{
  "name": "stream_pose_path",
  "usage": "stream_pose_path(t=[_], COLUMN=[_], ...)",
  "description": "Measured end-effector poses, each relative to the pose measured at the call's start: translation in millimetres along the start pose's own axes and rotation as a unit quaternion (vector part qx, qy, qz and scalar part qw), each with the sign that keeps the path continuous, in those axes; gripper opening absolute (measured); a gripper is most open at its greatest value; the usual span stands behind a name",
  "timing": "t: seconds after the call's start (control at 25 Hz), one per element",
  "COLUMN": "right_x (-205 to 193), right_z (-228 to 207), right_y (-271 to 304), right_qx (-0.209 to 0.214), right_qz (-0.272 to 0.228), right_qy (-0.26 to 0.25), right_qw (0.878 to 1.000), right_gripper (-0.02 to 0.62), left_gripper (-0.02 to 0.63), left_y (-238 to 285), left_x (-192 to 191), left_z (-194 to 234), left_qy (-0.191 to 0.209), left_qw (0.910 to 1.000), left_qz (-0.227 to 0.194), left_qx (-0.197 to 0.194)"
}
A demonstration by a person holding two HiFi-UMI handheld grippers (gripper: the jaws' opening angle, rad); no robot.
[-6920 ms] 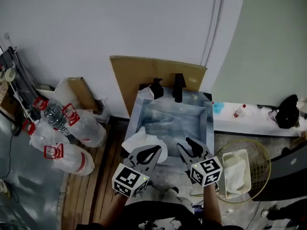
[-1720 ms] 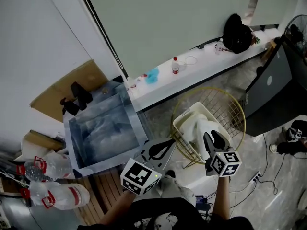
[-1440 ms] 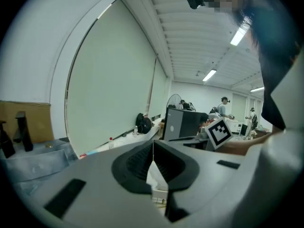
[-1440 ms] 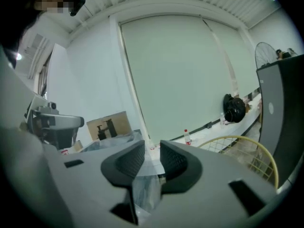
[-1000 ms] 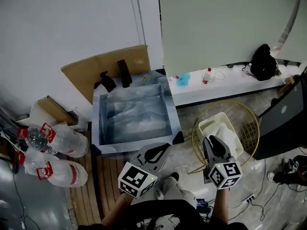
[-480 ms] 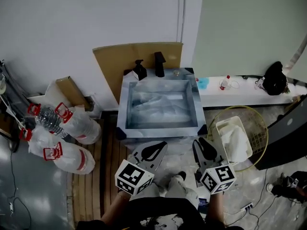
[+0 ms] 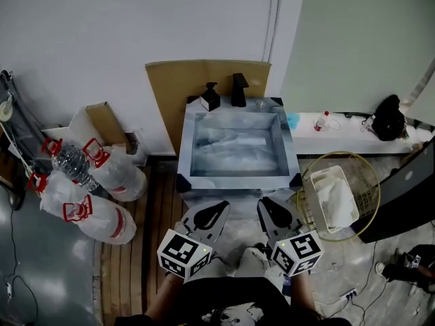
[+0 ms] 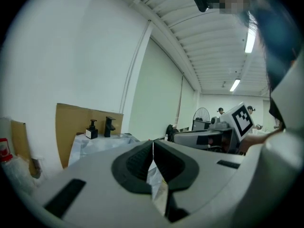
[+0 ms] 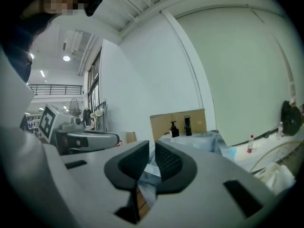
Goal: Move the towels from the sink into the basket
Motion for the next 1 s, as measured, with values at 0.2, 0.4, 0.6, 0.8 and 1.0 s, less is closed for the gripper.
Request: stream_pose_path(t=[0.2,0.4,0.6,0.8,1.0], right_x=[-0.1,3.6,5.0,7.4,9.7], right_z=[9.7,10.5,5.4,-0.1,-5.1], right_y=[0.0,-10.0,-22.4,-31.2,-36.1], right_qx=[0.001,-0.009,-0.025,-0.039,-0.048], right_qz=[0.003,0.003,-0.002,-0.003,0.0], right_qy=[-0.014,-0.034,-0.035,-0.041,-0.047], right_qw=[1.0,0.999,0.999,0.998,0.998], right_gripper=[0.023,0.008,0.006,0.006,0.005], left_gripper=[0.009,0.009,0.009,0.009,0.009], left_y=[-10.0,-7.7,-1.3,2.3,4.8], left_x=[-3.5,-1.5,-0.3,0.5,-0.2], left_z=[2.0,-0.3,-7.8,-15.6,-18.5], left_qy=[-0.005,-0.002,0.005,0.008,0.007], left_qw=[1.0,0.9999,0.9996,0.9991,0.9988], left_qz=[-0.004,-0.01,-0.009,-0.011,-0.011], left_qx=[0.002,-0.009,-0.026,-0.04,-0.047])
Point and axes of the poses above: the fingertips, and each gripper's own axes: y forward along the fingers, z to its left, x out of its top, the point moved 8 cm from there along -y, backward along the fingers, and after that the axes turned 8 degrees about -z, right-handed, at the moved point
